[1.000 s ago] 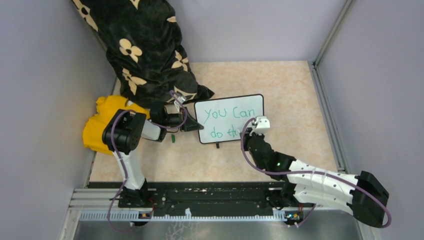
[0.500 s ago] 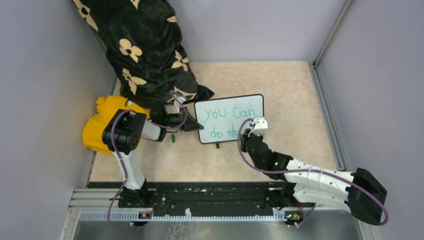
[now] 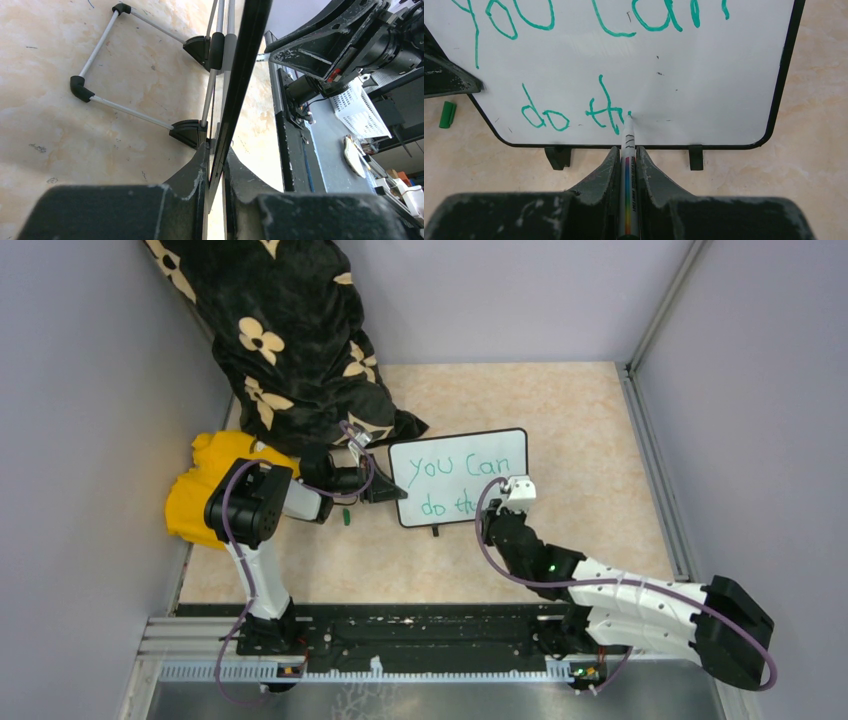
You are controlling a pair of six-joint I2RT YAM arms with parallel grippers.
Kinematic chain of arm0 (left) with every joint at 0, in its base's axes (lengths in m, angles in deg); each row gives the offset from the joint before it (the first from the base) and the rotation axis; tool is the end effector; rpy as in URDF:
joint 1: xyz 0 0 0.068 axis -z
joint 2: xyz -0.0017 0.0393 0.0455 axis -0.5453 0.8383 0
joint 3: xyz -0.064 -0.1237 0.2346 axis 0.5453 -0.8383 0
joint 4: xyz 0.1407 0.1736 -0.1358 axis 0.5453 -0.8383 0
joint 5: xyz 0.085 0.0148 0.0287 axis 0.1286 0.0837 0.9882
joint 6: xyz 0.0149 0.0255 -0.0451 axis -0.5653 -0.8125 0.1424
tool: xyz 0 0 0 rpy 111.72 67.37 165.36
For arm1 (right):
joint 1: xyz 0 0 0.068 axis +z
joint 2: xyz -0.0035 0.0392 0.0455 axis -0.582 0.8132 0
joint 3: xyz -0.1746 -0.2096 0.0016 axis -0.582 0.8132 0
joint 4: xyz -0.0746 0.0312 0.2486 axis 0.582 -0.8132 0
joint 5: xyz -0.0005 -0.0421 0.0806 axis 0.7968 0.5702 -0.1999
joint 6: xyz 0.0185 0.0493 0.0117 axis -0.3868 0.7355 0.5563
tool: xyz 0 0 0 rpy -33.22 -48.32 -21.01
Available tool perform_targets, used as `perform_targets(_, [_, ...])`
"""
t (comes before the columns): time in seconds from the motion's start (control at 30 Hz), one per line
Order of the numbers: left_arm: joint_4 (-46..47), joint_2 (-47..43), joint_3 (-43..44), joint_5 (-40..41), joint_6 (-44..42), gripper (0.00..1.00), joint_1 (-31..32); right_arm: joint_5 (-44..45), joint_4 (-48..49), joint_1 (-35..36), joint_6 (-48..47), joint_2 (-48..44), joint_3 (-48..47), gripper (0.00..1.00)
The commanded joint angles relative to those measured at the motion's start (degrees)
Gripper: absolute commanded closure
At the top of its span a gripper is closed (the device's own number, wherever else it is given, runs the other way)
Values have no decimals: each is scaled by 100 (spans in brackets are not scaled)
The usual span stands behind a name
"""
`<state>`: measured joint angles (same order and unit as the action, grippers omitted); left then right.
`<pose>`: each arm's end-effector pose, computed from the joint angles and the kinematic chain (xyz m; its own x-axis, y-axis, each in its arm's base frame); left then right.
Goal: Write a sentence on the whiteboard
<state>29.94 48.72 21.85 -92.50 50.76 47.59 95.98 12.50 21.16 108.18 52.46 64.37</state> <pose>0.3110 -0.1154 0.1335 -0.6203 -0.0254 -0.7840 0.7800 0.0856 -0.6199 0.1249 0.1481 0.2054 -0.3649 0.1415 -0.9202 -0.1509 0.9663 0.2085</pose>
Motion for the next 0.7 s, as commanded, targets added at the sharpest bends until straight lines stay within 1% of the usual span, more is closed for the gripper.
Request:
perform_targets(0.0, [-433,38,7,6,-17,84,48,37,-121,-90,161,-66,133,100])
perform_targets(0.33, [-442,38,10,10,-14,84,48,78,-326,-86,228,-455,166,100])
perform_targets(0.53, [-442,32,6,5,-24,84,48,-104,-29,-88,-23,-736,85,100])
perform_targets(0.67, [-441,38,2,9,-22,84,48,-84,98,-88,-168,-738,-64,100])
